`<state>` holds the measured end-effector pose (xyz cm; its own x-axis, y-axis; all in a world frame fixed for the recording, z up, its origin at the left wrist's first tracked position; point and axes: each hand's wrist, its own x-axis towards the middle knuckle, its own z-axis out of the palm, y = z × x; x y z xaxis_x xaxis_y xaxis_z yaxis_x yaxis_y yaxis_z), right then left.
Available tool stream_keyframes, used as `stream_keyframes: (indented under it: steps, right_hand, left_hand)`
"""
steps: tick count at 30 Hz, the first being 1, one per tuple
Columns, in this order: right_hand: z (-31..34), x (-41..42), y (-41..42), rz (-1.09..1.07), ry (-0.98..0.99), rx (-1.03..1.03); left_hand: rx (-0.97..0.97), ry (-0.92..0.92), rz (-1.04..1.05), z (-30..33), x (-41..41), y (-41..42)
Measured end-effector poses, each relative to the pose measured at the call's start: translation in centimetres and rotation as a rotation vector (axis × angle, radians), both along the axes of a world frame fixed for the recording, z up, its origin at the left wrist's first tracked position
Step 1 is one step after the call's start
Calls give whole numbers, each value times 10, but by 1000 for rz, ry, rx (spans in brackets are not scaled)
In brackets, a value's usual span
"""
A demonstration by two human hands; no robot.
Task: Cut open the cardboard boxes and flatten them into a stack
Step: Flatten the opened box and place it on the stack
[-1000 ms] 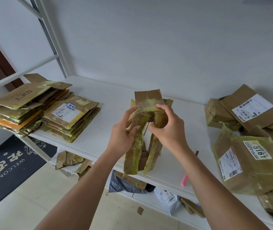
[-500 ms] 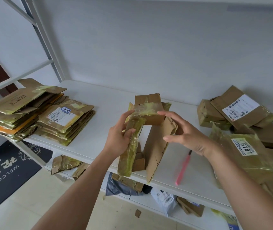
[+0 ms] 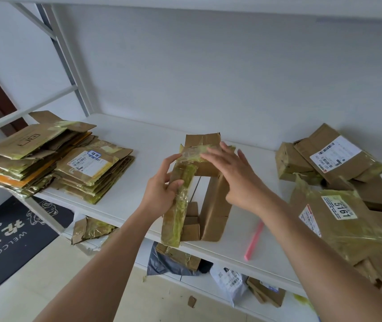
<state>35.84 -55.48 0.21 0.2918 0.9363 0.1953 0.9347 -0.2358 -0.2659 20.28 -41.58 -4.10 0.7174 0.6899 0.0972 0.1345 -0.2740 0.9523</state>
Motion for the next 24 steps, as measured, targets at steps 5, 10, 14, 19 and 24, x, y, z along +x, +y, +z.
stream_keyframes:
  steps: [5, 10, 14, 19, 24]
  right_hand:
    - [-22, -2, 15, 7, 222, 323]
    - [-27, -4, 29, -53, 310, 502]
    - [-29, -12, 34, -94, 281, 517]
    - [-31, -8, 28, -137, 280, 513]
    - [-30, 2, 13, -161, 323, 496]
  left_hand:
    - [30, -33, 22, -3, -6, -6]
    - [123, -80, 54, -9, -9, -21]
    - [203, -8, 241, -12, -3, -29]
    - [245, 29, 223, -16, -9, -28]
    - [72, 65, -7, -6, -29, -23]
